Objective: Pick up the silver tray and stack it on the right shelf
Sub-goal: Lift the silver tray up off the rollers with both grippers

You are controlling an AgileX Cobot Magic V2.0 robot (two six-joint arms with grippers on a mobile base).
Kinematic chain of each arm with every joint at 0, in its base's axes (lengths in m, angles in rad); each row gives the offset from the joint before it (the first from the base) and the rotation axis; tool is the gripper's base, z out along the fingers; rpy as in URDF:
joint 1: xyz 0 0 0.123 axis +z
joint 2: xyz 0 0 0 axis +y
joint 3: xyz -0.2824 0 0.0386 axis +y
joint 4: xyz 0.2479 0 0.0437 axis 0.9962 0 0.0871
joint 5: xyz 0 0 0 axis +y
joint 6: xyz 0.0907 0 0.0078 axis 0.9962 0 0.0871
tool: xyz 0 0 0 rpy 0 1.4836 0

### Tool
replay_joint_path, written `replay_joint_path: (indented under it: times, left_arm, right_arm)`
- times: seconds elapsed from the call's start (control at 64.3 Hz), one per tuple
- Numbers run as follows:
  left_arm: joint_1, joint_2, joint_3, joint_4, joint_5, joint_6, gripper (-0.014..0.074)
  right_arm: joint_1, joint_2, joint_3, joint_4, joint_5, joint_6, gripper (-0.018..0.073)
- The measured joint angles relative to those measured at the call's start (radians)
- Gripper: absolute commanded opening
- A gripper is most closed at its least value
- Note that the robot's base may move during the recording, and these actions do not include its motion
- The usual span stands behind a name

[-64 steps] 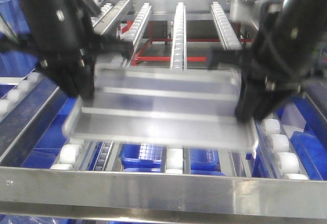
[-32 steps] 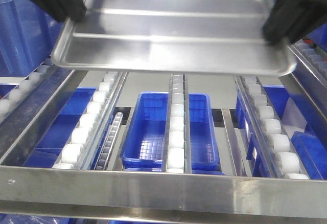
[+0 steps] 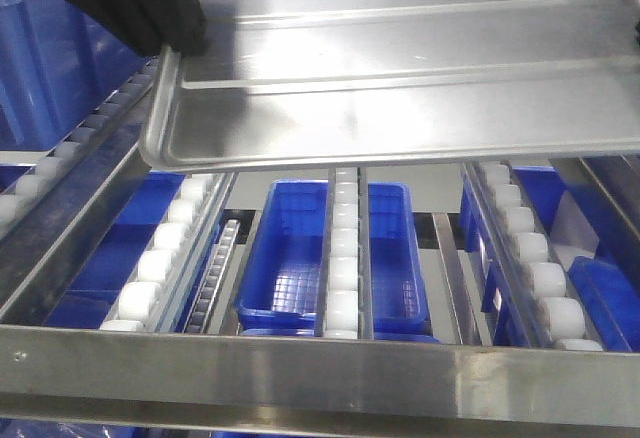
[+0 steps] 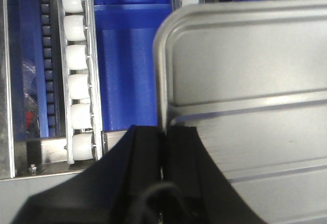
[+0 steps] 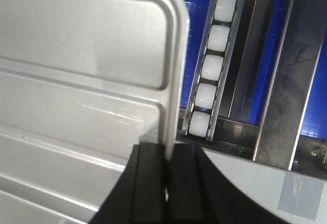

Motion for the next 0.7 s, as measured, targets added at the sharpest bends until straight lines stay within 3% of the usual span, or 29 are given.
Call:
replay_joint_path:
  times: [0.295, 0.7]
  left_arm:
    - [0.0, 0.0, 0.0, 0.048, -0.002, -0.004, -0.0099]
    - [0.0, 0.0, 0.0, 0.05, 0.019, -0.011, -0.0099]
  right_arm:
    - [0.002, 0.0, 0.008, 0.002, -0.032, 0.006, 0.0066]
    - [0.002, 0.0, 0.008, 0.015, -0.036, 0.006, 0.0066]
